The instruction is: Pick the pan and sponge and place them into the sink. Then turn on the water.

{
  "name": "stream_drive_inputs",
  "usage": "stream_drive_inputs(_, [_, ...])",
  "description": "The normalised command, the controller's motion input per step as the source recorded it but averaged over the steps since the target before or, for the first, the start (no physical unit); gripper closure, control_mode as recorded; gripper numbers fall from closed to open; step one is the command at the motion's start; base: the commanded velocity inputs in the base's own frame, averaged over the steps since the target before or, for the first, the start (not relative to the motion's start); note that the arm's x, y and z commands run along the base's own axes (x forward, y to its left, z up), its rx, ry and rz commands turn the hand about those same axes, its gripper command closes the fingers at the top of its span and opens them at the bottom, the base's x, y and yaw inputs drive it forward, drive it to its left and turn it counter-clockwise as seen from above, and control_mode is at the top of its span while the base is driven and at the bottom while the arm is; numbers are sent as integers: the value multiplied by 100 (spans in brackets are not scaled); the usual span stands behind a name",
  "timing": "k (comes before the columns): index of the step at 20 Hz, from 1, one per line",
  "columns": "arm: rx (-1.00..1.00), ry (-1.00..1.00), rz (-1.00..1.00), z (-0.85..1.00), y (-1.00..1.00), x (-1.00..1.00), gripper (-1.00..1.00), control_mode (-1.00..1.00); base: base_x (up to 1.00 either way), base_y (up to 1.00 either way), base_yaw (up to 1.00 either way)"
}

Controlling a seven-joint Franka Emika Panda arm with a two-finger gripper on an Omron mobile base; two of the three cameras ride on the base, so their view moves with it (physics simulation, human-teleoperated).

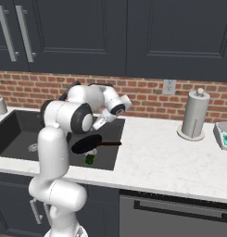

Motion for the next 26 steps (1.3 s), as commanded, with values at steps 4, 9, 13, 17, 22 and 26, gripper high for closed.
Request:
stream_drive_inputs(4, [0, 1, 0, 0, 0, 1, -100, -100, 0, 0, 0])
stream_drive_inputs(9, [0, 2, -7, 0, 10, 8, -100, -100, 0, 0, 0])
stream_drive_inputs(13, [0, 5, -27, 0, 19, 14, -100, -100, 0, 0, 0])
stream_drive_inputs(17, [0, 5, -31, 0, 16, 24, -100, -100, 0, 0, 0])
stream_drive_inputs(22, [0, 9, -34, 0, 19, 34, -100, -100, 0, 0, 0])
stream_drive_inputs(26, [0, 11, -36, 0, 7, 35, -100, -100, 0, 0, 0])
